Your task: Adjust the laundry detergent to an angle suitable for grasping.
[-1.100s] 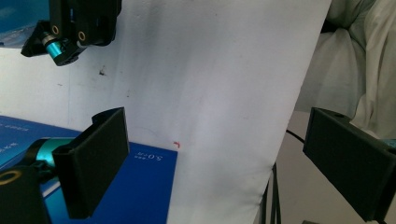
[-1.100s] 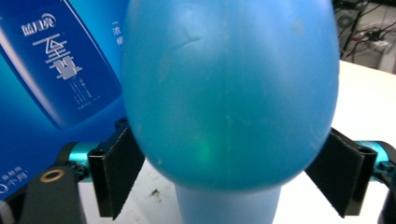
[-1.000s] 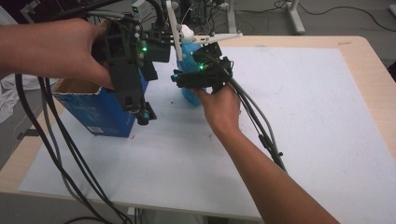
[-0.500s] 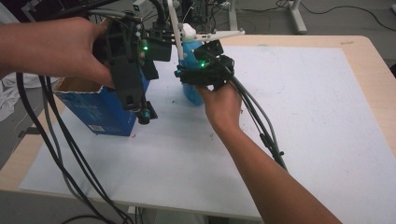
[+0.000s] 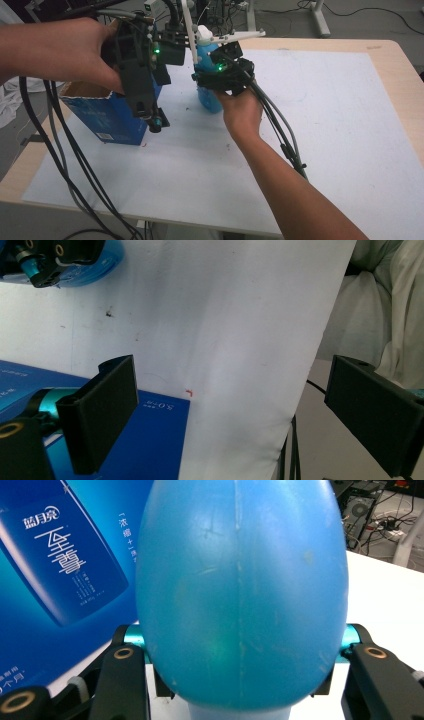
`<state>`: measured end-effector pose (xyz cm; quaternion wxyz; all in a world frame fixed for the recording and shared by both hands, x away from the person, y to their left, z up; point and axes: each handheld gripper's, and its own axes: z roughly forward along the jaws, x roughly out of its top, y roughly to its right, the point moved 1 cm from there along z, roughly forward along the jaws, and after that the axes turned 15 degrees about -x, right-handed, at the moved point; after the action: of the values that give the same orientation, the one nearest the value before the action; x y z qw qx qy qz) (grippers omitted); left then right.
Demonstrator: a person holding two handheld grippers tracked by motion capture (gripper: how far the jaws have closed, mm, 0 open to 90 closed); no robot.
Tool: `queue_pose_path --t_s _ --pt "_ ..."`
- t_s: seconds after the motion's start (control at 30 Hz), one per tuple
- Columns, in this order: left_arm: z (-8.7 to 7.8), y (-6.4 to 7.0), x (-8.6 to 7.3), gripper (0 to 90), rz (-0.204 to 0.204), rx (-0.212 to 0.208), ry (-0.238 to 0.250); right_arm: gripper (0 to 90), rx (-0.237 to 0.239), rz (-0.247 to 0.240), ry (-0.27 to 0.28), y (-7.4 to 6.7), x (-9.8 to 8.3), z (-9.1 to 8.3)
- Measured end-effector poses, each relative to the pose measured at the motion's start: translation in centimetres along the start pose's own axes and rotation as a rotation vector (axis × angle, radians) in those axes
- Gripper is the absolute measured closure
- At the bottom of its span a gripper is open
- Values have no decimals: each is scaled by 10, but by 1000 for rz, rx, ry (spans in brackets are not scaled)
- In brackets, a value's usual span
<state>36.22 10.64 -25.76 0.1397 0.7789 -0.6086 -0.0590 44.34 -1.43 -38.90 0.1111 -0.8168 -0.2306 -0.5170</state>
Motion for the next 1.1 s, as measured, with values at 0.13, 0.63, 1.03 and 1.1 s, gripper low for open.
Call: queue_pose_path --t_s 0.13,0.63,1.03,1.1 --pt "0 0 1 70 -1 2 0 448 -8 -48 7 1 4 -7" --pt "2 4 15 70 16 9 3 444 126 -131 -13 53 15 -57" --pt "5 4 29 70 39 8 -3 443 215 -191 -32 96 4 -85" --pt "6 4 31 70 42 7 -6 443 242 -189 -34 103 1 -87"
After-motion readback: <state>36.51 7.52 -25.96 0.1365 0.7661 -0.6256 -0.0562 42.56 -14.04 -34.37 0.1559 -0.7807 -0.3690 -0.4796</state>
